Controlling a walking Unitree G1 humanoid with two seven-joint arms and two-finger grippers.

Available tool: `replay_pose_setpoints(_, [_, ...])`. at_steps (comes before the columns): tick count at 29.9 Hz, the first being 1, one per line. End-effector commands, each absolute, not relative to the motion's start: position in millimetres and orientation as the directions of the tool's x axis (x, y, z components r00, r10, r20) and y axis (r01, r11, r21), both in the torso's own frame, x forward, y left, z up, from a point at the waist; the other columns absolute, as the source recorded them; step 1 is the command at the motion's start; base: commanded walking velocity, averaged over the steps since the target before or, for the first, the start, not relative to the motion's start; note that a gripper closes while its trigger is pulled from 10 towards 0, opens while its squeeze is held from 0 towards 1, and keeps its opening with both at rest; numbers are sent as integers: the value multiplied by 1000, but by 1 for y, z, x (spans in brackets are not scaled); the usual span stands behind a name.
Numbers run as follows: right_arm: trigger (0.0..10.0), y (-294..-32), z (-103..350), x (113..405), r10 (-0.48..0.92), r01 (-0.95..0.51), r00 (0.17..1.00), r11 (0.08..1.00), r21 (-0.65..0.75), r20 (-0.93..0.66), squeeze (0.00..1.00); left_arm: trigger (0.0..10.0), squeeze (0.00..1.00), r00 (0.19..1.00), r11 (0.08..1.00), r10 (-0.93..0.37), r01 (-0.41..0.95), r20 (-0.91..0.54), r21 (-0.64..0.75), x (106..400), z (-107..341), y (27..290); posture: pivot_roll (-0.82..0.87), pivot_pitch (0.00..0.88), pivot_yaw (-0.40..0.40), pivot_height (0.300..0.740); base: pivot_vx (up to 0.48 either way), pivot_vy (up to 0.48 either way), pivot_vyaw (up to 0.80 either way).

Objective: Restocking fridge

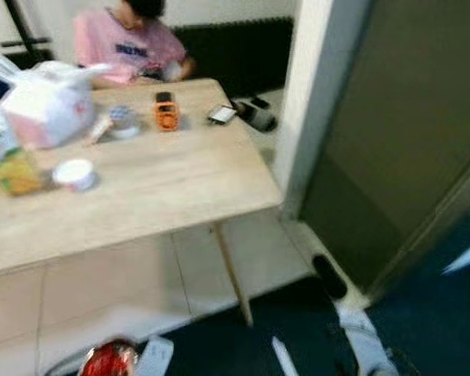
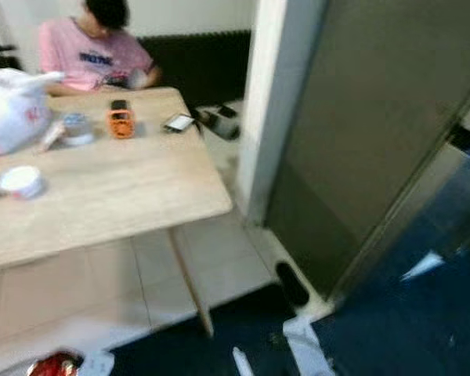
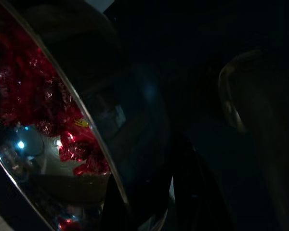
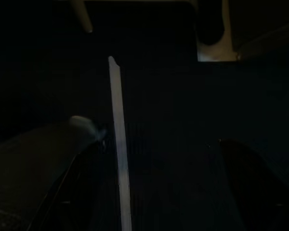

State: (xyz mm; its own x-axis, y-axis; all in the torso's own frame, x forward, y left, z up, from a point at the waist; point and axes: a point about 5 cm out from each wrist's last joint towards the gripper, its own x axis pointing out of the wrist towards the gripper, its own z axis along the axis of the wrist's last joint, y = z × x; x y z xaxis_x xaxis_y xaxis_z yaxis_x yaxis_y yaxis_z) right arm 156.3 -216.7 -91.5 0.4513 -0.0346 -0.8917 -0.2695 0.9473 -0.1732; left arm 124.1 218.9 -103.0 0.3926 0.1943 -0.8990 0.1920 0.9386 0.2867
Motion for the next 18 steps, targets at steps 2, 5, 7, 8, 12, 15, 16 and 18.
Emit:
replay_pose_setpoints(2, [10000,-217,-90,160,-37,-266,466,947,-180,-884,0,10000,0,373,939,217,173,-902,297,117,-104,227,-35,0,12,740,0,-463,0])
replay_pose_setpoints(5, [10000,-217,-89,162,-36,-266,469,947,-180,-883,0,10000,0,366,940,223,164,-903,299,114,-104,228,-35,0,12,740,0,-463,0])
replay_pose_setpoints(7, [10000,-217,-89,162,-34,-272,469,945,-181,-883,0,10000,0,360,942,226,158,-905,297,112,-105,228,-30,0,8,740,0,-463,0])
replay_pose_setpoints(8, [10000,-217,-89,162,-33,-275,468,944,-181,-883,0,10000,0,358,943,226,155,-906,296,111,-105,228,-30,0,8,740,0,-465,0])
replay_pose_setpoints(12, [10000,-216,-89,164,-27,-275,471,945,-176,-882,0,10000,0,354,945,224,150,-908,292,109,-106,227,-30,0,8,740,0,-464,0])
replay_pose_setpoints(15, [10000,-215,-88,165,-25,-273,475,946,-174,-880,0,10000,0,355,945,222,152,-908,290,110,-106,225,-30,0,11,740,0,-465,0])
replay_pose_setpoints(16, [10000,-215,-88,165,-24,-272,476,947,-173,-879,0,10000,0,355,945,221,154,-908,290,110,-106,225,-30,0,11,740,0,-465,0])
replay_pose_setpoints(18, [10000,-215,-88,165,-23,-270,476,947,-171,-879,0,10000,0,357,944,219,157,-908,290,111,-106,224,-30,0,9,740,0,-465,0])
